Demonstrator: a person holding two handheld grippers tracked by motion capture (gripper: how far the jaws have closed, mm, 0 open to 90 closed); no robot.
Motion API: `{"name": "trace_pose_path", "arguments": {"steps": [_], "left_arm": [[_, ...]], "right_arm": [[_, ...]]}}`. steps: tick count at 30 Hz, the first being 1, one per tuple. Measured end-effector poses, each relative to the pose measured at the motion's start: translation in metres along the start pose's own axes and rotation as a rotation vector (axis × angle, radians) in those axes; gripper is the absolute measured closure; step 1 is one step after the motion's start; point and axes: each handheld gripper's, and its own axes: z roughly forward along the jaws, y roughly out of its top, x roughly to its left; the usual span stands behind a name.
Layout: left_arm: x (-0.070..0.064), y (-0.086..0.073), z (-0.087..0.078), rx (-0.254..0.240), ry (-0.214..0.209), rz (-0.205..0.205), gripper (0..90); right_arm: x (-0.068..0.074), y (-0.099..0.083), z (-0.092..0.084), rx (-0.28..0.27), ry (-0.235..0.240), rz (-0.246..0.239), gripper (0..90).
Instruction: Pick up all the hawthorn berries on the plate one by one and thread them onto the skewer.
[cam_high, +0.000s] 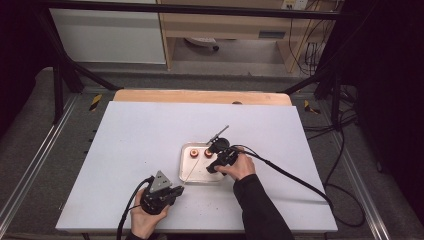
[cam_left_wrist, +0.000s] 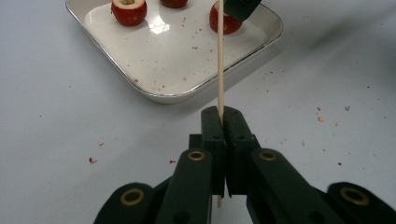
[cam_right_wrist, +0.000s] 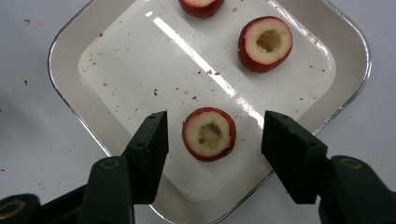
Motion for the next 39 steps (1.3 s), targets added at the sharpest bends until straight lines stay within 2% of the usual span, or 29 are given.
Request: {"name": "trace_pose_path", "arguments": {"steps": [15,23,32,39], "left_arm": [[0.001,-0.001,0.0,0.004,-0.001,0.001,88.5],[0.0,-0.001,0.0,0.005,-0.002,0.002,88.5],[0.0,-0.001,-0.001,-0.006,0.001,0.001,88.5],[-0.003,0.0,0.0,-0.02,0.001,-0.006,88.5]], "right_arm": [[0.0,0.005,0.009,0.052,0.013,0.011,57.8],[-0.001,0.005,0.01,0.062,0.019,0.03,59.4],[-0.002,0.004,-0.004,0.008,0.033,0.064,59.6],[-0.004,-0.003,-0.024,-0.107,0.055,0.101,59.7]]}}
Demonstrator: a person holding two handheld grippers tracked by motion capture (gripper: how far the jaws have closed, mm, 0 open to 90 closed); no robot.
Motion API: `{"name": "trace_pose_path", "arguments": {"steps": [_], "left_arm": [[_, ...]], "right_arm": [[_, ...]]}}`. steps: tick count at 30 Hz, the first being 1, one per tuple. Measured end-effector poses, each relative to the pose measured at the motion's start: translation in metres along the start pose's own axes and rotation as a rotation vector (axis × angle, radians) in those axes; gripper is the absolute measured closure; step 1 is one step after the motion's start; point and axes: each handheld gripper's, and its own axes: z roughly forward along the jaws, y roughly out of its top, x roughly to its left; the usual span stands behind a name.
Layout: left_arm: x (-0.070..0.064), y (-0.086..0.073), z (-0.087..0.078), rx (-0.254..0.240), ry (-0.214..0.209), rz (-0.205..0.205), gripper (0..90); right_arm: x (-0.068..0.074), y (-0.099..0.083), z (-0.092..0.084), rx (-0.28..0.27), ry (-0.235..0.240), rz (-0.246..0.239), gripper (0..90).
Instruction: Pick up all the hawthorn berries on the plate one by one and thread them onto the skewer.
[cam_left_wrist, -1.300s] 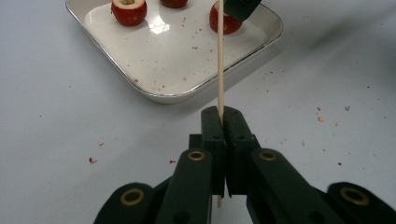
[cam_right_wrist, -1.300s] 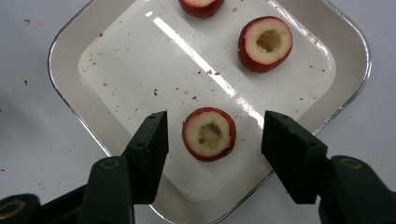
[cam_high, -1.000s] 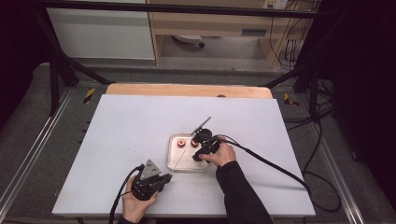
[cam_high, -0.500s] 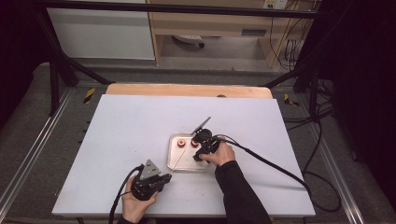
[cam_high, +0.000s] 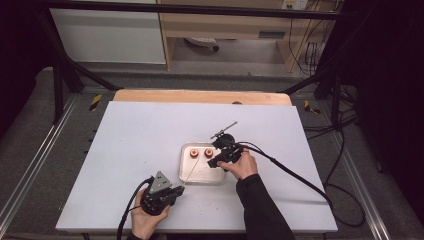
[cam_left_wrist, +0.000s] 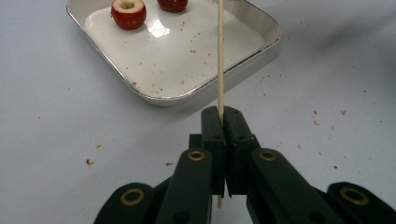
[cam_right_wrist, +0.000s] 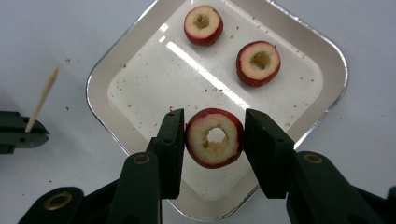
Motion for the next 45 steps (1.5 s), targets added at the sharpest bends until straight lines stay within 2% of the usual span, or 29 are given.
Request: {"name": "trace_pose_path", "arguments": {"steps": [14,19,26,32,36,41,45], "left_arm": [[-0.014,0.004,0.009,-0.016,0.004,-0.013,88.5],[-0.018,0.005,0.012,-0.029,0.008,-0.026,88.5],[-0.026,0.007,0.016,-0.052,0.024,-0.054,88.4],[-0.032,0.009,0.022,-0.056,0.019,-0.086,88.5],[-0.036,0.011,0.026,-0.051,0.027,-0.089,88.5],[-0.039,0.013,0.028,-0.067,0.024,-0.11,88.5],[-0.042,0.016,0.031,-0.078,0.014,-0.129,88.5]], "right_arm": [[-0.015,-0.03,-0.023,-0.29,0.061,0.126,59.8],[-0.016,-0.039,-0.026,-0.388,0.087,0.165,59.8],[-0.021,-0.05,-0.024,-0.517,0.12,0.245,59.8],[-0.018,-0.053,-0.024,-0.595,0.137,0.278,59.8],[-0.015,-0.054,-0.024,-0.647,0.152,0.293,59.8],[-0.011,-0.054,-0.026,-0.705,0.161,0.311,59.8],[-0.008,-0.055,-0.026,-0.735,0.175,0.326,59.8]]}}
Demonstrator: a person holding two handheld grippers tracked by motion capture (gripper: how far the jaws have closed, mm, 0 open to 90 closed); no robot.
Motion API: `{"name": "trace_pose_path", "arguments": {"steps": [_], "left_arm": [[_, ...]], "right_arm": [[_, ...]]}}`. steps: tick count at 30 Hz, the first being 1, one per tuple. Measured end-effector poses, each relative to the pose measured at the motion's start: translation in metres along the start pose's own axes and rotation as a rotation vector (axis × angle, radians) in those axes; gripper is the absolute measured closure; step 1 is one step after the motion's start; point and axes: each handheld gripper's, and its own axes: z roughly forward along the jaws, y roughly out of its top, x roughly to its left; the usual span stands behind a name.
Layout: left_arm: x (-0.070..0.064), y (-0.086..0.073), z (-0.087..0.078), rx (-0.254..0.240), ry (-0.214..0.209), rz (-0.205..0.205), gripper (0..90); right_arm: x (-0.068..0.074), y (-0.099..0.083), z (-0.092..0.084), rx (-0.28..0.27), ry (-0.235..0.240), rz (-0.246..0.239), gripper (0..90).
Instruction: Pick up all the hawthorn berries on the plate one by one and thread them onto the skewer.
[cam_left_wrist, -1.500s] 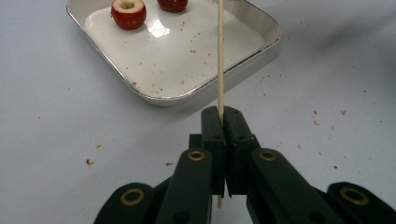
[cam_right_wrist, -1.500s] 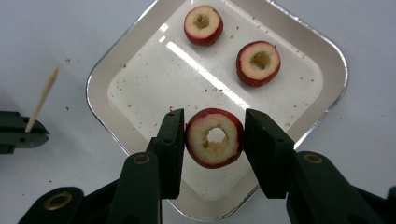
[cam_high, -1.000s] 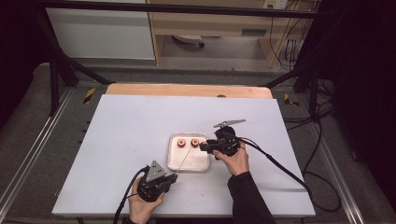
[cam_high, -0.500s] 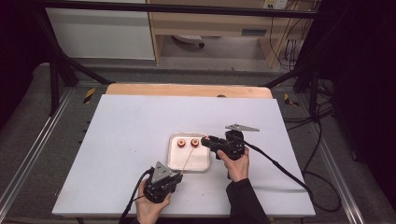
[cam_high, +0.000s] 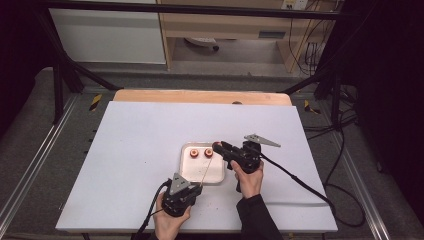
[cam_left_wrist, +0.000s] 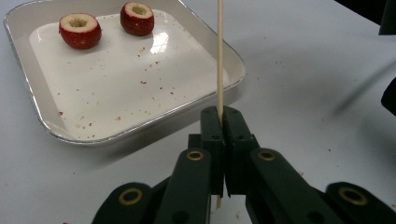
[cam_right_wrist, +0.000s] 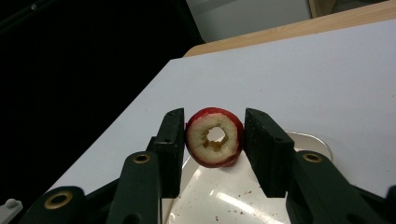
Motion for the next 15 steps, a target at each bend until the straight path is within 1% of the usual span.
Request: {"name": "trace_pose_path", "arguments": {"steps": [3,6,12,15], "left_arm": [[-0.0018,0.0008,0.0016,-0.006,-0.002,-0.008,88.5],[-0.0021,0.0006,0.0029,-0.008,-0.001,-0.017,88.5],[-0.0024,0.0008,0.0037,-0.012,-0.004,-0.033,88.5],[-0.0019,0.0009,0.0035,-0.009,-0.002,-0.034,88.5]], "right_arm": [[0.0017,-0.0013,0.0,-0.011,0.009,0.014,59.8],[0.0027,-0.002,0.0,-0.026,0.015,0.016,59.8],[0.0044,-0.0035,-0.0003,-0.033,0.026,0.022,59.8],[0.0044,-0.0042,-0.0001,-0.037,0.03,0.014,59.9]]}}
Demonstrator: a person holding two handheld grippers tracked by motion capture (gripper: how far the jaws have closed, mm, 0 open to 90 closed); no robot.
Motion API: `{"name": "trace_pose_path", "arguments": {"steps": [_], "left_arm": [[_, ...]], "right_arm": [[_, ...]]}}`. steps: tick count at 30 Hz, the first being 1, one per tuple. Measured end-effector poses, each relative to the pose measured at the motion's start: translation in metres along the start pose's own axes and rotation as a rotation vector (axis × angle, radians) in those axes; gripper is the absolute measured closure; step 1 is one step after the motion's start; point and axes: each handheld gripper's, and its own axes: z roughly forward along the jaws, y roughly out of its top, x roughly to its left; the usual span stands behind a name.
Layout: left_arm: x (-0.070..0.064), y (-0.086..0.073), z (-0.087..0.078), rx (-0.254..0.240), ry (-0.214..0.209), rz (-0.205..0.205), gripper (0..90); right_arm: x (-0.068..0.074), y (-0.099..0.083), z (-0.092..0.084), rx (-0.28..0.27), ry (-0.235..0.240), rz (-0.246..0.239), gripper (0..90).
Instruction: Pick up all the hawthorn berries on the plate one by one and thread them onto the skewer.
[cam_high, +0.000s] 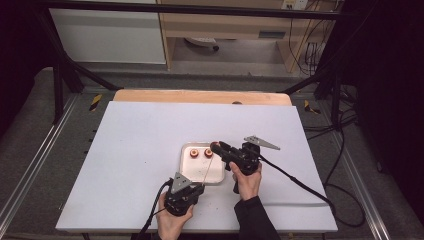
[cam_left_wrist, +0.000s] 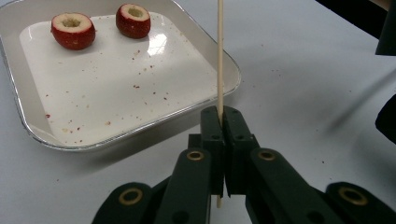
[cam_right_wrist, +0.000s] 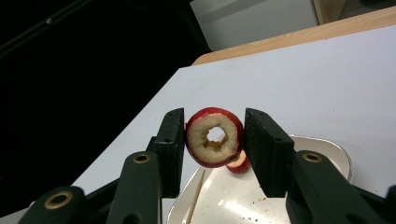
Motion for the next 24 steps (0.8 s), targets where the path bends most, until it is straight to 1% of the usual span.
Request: {"name": "trace_pose_path", "arguments": {"steps": [6,12,15,24], "left_arm": [[0.001,0.0,0.0,-0.006,-0.005,-0.013,88.5],[0.001,0.0,0.001,-0.001,-0.007,-0.019,88.5],[0.001,0.001,0.001,-0.009,-0.012,-0.035,88.5],[0.001,0.002,0.002,-0.012,-0.019,-0.083,88.5]], "right_arm": [[0.0,0.0,0.0,0.002,0.005,-0.007,59.9],[0.0,-0.002,0.0,0.012,0.008,-0.007,59.9],[0.001,-0.003,0.001,0.018,0.007,-0.006,59.9],[0.002,-0.011,0.004,0.016,0.011,-0.037,59.9]]}}
